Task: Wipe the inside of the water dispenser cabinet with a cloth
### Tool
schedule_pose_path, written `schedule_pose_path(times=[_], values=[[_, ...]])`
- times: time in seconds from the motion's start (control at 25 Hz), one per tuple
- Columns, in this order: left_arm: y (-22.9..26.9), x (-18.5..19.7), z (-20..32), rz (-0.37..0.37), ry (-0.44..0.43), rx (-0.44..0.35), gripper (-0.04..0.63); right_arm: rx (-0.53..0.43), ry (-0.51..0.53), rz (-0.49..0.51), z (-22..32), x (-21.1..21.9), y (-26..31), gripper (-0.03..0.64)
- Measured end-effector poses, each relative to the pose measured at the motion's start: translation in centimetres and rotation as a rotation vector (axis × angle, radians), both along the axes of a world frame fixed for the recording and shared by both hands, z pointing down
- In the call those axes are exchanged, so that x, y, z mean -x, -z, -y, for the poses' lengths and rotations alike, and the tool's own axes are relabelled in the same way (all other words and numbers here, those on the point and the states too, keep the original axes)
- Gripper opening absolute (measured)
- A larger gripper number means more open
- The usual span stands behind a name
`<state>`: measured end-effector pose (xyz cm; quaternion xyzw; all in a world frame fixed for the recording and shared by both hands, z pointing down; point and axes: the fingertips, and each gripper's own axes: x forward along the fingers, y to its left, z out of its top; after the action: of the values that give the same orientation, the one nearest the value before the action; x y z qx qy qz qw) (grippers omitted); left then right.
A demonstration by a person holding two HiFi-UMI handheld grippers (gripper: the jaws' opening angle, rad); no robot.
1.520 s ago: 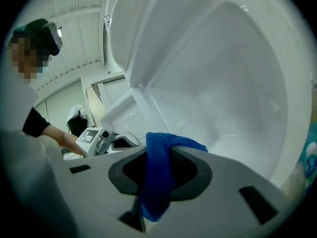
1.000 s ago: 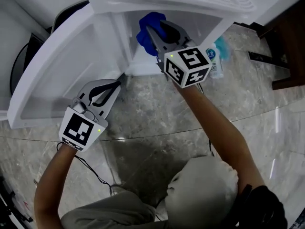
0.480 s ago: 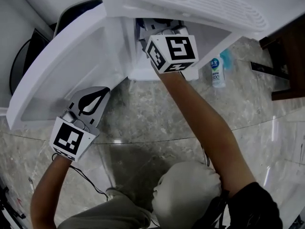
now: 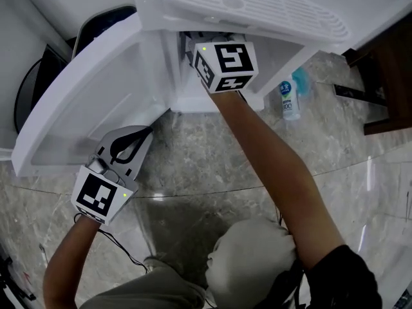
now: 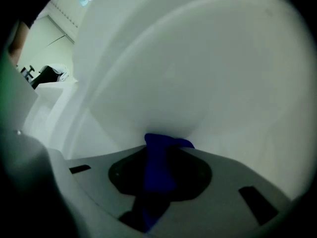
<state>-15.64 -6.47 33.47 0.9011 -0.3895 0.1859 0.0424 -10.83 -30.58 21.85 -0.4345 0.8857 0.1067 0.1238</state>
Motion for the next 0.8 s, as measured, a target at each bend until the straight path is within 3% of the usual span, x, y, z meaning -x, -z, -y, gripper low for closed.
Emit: schedule_pose_path(times=[0.48,0.68,0.8], values=[[0.6,-0.7,-0.3,-0.027,-0.008,-0.005,0.006,0.044,-0.053,-0.078,2.9,0.3,-0.4,0.077],[1.4,-0.6,0.4,-0.027,0.006,-0.044,0.006,0.03,0.039,-0.073,-1.8,0.1,-0.4,0.078],[1.4,-0.7,1.1,-0.031,0.011,-0.072,0.006,0.11,0.124,-0.073,-5.8,-0.8,-1.9,0.078]])
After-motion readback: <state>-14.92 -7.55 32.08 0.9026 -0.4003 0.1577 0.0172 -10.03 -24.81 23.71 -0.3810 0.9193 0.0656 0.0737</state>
